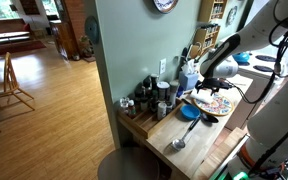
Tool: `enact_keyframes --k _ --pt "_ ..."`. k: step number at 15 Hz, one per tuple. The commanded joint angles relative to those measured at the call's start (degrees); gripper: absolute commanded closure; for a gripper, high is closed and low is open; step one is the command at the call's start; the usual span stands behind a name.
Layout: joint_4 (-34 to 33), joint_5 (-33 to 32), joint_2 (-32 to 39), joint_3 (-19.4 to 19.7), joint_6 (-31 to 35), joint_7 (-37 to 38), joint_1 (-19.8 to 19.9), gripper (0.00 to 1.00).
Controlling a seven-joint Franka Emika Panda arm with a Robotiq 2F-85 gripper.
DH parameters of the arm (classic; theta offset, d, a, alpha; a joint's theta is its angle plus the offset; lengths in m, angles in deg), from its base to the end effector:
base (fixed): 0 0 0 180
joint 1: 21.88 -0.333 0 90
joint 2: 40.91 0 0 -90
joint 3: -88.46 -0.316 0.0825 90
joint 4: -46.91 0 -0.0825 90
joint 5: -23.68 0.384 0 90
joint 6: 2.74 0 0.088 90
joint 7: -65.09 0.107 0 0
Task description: Lift the paper towel on the yellow chopping board, dip it in water in the blue bowl to the left, the wipe the board and the put it on the cupboard to the right
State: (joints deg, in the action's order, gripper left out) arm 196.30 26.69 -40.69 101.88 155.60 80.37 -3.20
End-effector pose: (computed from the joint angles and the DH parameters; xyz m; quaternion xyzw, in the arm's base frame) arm 0.3820 -0.2423 0.2668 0.9033 -0.4221 0.0769 0.0002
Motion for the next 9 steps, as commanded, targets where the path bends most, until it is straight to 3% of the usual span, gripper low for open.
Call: enact_keyframes --k 1,9 --pt "-2.2 6.1 5.0 0.9 3.8 -0.4 -1.1 0.0" --pt "-6.3 6.8 12.1 2.2 8.5 3.6 -2.0 0.0"
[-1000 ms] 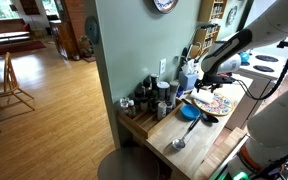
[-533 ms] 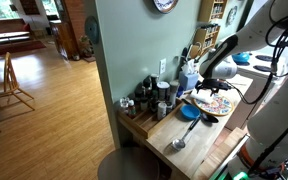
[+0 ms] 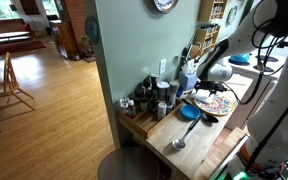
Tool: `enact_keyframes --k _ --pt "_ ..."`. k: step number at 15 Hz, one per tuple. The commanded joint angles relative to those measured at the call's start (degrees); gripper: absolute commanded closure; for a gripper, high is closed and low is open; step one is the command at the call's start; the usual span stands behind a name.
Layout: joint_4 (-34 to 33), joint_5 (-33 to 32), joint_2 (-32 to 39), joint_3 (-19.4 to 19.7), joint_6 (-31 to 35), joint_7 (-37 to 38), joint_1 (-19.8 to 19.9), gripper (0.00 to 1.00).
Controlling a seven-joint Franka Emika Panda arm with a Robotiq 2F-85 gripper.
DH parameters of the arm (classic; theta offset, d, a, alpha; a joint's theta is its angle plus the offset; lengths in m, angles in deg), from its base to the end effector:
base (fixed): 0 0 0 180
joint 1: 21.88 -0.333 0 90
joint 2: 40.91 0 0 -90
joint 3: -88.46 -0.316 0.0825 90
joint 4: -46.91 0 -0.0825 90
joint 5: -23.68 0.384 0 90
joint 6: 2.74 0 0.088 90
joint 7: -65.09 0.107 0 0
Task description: Lift the paper towel on the yellow chopping board, dip it in water in the blue bowl to the left, the wipe the board and the put it on the cupboard to the right
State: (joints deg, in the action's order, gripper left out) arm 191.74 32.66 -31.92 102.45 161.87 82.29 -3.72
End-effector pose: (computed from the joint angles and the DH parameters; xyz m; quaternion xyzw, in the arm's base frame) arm 0.4011 -0.2651 0.2377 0.8729 -0.4779 0.0977 0.0034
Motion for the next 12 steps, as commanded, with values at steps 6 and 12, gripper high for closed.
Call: enact_keyframes --k 6,12 --pt "-3.6 2.4 5.8 2.1 2.8 2.9 -2.0 0.2" --pt "-4.4 3.4 6.3 2.0 2.3 2.5 -1.9 0.56"
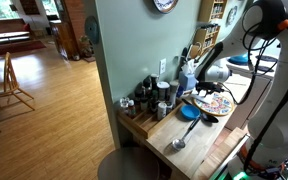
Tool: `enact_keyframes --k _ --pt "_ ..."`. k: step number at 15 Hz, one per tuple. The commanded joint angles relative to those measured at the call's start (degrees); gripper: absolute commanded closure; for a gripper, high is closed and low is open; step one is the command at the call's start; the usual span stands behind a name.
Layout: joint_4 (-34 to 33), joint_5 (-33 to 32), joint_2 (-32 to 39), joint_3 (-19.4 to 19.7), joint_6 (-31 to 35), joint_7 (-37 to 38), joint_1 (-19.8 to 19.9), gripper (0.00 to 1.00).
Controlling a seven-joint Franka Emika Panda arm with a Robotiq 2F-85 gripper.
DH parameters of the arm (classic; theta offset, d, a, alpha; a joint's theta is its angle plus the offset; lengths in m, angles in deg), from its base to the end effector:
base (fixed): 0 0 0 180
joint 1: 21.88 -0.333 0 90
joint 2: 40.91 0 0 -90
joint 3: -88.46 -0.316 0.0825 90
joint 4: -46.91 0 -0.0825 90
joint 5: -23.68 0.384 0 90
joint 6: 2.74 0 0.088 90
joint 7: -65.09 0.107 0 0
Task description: Lift the paper towel on the yellow chopping board, dip it in water in the blue bowl to the left, the wipe the board and the put it on the cupboard to the right
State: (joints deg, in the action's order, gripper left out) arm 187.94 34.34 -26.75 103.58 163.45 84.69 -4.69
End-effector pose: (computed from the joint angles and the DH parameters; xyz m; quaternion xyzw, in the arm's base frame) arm 0.4151 -0.2795 0.2216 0.8563 -0.5063 0.1016 0.0115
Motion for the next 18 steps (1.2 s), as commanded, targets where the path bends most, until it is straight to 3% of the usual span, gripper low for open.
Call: enact_keyframes --k 1,2,8,14,18 --pt "-0.7 1.7 1.1 0.9 0.7 0.1 -1.0 0.56" --pt "-0.7 1.7 1.1 0.9 0.7 0.1 -1.0 0.53" --pt "-0.7 1.5 1.1 0.8 0.3 -0.1 -1.1 0.69" --pt "0.5 2.9 1.6 0.2 0.3 -1.1 -0.2 0.54" --pt "1.1 5.2 1.8 -0.7 0.2 -1.9 0.5 0.54"
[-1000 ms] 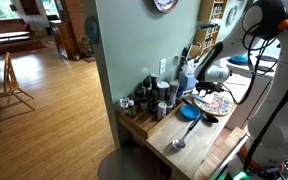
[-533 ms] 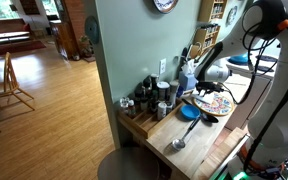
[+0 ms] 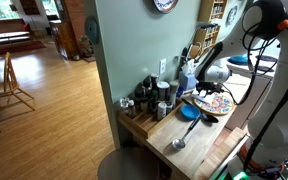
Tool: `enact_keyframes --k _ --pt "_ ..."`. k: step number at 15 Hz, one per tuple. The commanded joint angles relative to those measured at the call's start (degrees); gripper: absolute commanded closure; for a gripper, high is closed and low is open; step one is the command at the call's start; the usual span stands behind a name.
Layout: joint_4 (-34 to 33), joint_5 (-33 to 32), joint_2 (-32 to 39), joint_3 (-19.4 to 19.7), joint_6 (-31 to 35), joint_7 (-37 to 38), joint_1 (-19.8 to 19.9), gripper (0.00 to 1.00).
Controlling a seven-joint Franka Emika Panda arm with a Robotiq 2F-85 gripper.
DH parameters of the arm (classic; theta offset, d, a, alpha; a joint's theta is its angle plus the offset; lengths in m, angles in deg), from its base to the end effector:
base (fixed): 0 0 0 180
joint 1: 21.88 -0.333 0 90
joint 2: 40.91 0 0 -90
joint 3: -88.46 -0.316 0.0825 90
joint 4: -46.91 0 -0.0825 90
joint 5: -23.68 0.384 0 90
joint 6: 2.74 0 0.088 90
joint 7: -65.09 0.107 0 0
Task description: Lift the paper towel on the yellow chopping board, dip it in water in the blue bowl to the left, the wipe the board and the put it on the cupboard to the right
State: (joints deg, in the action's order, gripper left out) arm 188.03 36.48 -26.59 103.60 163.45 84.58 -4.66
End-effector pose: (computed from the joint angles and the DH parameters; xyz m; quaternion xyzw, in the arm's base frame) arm 0.4125 -0.2812 0.2197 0.8476 -0.5210 0.1005 0.0058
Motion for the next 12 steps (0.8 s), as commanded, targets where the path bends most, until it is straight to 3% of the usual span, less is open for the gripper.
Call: enact_keyframes --k 1,5,7,8,9,11,12 --pt "1.1 3.2 1.6 -1.7 0.4 -1.6 1.5 0.55" --pt "1.0 5.3 1.5 -2.8 0.3 -2.4 2.5 0.63" --pt "0.9 6.3 1.5 -3.3 0.3 -2.7 3.1 0.72" --pt "0.9 6.8 1.4 -3.7 0.4 -2.9 3.3 0.82" --pt "0.9 7.2 1.4 -3.9 0.4 -3.0 3.5 0.82" --pt "0.8 7.7 1.3 -4.3 0.4 -3.2 3.9 1.0" --pt "0.8 7.9 1.0 -4.4 0.4 -3.3 4.0 1.0"
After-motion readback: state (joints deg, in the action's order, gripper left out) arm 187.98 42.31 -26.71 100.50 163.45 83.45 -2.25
